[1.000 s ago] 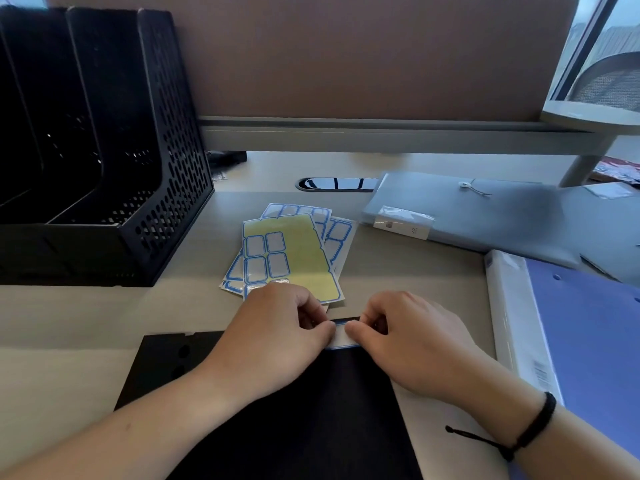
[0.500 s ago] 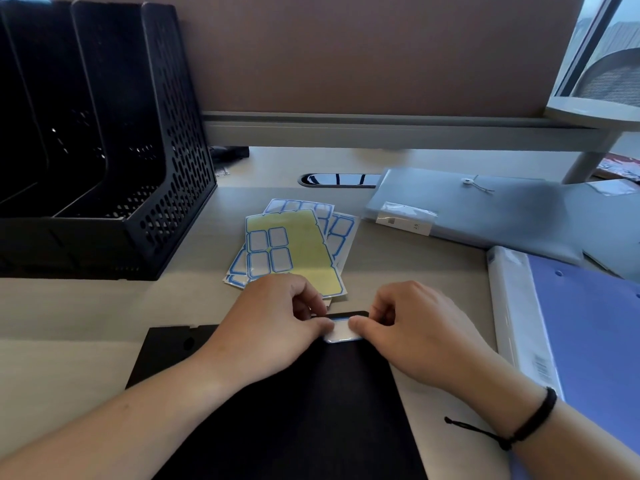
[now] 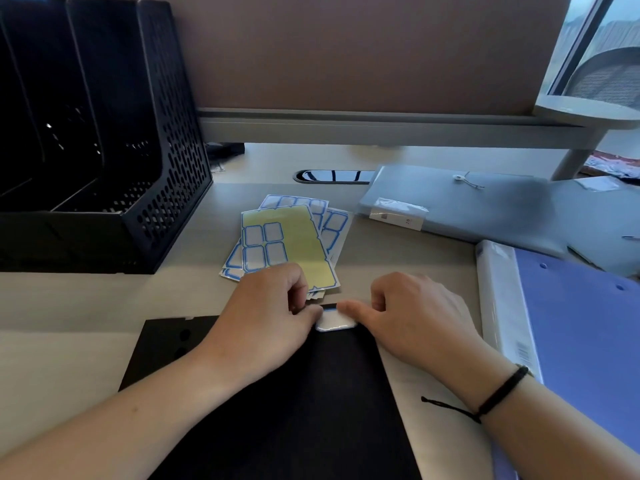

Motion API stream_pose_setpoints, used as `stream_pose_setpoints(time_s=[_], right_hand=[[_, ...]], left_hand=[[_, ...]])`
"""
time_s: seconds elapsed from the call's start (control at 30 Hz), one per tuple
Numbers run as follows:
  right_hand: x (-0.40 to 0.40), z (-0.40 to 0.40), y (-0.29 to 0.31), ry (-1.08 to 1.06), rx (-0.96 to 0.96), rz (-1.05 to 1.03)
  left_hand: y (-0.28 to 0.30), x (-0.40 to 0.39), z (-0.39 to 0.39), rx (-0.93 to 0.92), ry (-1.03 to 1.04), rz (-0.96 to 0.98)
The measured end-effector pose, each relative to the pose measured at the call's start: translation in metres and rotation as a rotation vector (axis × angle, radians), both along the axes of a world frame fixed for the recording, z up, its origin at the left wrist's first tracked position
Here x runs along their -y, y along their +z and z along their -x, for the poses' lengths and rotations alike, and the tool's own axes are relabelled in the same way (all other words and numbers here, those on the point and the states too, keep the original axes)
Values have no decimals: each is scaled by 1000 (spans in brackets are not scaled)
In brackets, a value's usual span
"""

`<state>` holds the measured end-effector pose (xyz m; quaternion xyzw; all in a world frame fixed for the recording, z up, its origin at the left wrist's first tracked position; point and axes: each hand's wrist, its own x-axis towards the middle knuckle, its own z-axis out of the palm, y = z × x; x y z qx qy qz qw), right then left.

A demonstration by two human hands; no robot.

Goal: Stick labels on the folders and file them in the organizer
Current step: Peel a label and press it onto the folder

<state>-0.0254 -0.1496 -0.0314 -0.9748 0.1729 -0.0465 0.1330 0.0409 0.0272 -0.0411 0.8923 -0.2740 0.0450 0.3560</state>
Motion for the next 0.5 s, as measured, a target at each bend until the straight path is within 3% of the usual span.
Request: stream_pose_setpoints(time_s=[0.13,0.3,0.5], right_hand=[[4,4,3,47,6,-6],[13,21,13,268,-24,-75],[3,38,22,511,-207,127]], left_hand=[[6,-9,7,87,-204,-144],[27,-18,17,185,-321,-547],[17,-34,28,326,-303,-650]])
